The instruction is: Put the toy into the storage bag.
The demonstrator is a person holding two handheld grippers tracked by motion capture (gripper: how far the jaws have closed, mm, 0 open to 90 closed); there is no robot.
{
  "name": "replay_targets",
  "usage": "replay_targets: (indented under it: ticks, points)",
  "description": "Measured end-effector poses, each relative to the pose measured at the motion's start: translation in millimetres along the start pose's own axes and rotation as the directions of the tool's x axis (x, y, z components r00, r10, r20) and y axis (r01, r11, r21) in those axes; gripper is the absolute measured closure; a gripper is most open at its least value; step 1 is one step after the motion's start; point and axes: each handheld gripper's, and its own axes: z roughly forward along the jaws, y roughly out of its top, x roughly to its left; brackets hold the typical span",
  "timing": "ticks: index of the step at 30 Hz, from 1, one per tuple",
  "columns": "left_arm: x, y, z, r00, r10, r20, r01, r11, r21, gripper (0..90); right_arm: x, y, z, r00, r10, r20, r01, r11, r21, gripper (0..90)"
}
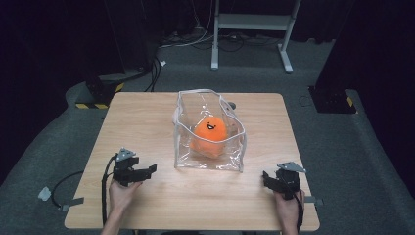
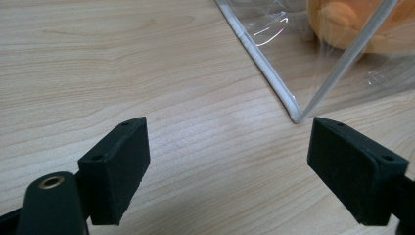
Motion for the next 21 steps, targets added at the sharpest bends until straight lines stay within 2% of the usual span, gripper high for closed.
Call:
replay_targets:
  ticks: [8,11,21]
  points:
    - [0.0,-4.1,8.6,0.9999,-0.007,-0.008,0.007,0.9999,0.009,16.1,0.0,0.0,0.0,1.0000,0.000,0.000,0.000,1.000,0.000,25.6]
    - [-0.3,-6.0,12.6,0.9998,0.008,-0.016,-0.007,0.9996,0.028,16.1,0.0,0.0,0.0,1.0000,0.000,0.000,0.000,1.000,0.000,25.6]
    - [1.6,-9.5,22.1,0.9994,-0.007,-0.035,0.009,0.9992,0.038,16.0,0.0,0.0,0.0,1.0000,0.000,0.000,0.000,1.000,0.000,25.6]
